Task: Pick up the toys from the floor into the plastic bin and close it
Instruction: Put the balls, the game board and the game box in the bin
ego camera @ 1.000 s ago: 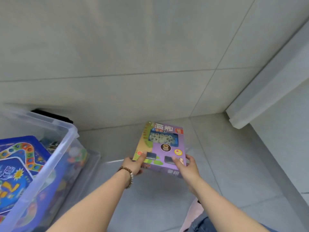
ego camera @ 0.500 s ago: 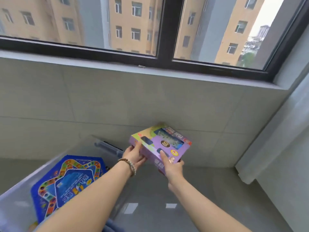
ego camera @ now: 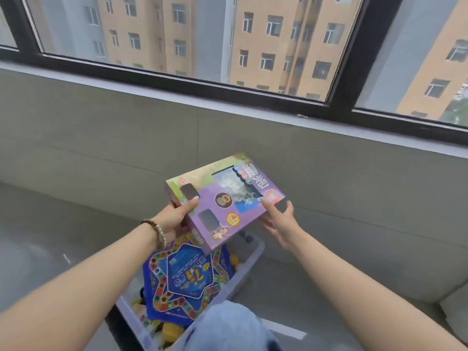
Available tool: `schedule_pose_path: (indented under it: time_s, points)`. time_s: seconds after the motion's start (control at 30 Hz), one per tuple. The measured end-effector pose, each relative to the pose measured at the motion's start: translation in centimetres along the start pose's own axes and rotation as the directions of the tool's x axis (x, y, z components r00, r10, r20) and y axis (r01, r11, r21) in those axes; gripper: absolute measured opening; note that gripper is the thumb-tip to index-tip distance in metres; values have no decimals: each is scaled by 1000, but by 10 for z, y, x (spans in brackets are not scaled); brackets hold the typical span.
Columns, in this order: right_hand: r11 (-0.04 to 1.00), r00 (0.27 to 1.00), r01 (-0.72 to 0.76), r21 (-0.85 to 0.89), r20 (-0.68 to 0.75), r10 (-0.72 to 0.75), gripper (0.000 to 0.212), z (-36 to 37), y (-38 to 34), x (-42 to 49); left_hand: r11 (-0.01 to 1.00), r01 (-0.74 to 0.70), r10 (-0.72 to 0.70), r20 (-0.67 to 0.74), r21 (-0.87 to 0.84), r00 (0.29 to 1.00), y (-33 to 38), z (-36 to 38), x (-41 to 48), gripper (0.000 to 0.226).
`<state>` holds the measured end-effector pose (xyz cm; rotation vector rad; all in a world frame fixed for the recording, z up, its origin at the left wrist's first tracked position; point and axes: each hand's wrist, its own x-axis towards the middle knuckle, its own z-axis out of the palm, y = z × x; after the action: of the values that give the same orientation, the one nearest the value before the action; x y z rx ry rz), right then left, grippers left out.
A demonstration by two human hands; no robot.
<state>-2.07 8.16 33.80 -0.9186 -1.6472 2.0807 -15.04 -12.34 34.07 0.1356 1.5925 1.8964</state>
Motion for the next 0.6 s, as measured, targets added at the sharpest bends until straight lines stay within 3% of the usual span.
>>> schedule_pose_path:
  time_s: [0.13, 0.23, 0.37, 0.43, 0.5, 0.6]
  points:
    - [996, 992, -80, -37, 91, 83, 92, 23, 18, 41, 993, 113, -113, -1, -16, 994, -23, -59, 3, 13]
    - [970, 978, -142, -199, 120, 168, 80, 37, 50, 71, 977, 202, -204, -18, -67, 979, -56, -88, 8, 8]
    - [877, 944, -263, -403, 83, 321, 75, 39, 104, 102, 948, 311, -316, -64, -71, 947, -103, -108, 20, 24]
    - [833, 918, -297, -467, 100, 383, 74, 37, 124, 110, 927, 374, -370, -139, 6, 919, -121, -112, 25, 26]
    - [775, 911, -285, -564, 93, 403, 74, 36, 137, 114, 913, 366, -325, -223, 179, 919, -132, -113, 30, 28]
    - [703, 949, -137, -698, 111, 295, 65, 36, 141, 119, 853, 347, -217, -339, 390, 915, -135, -110, 36, 68]
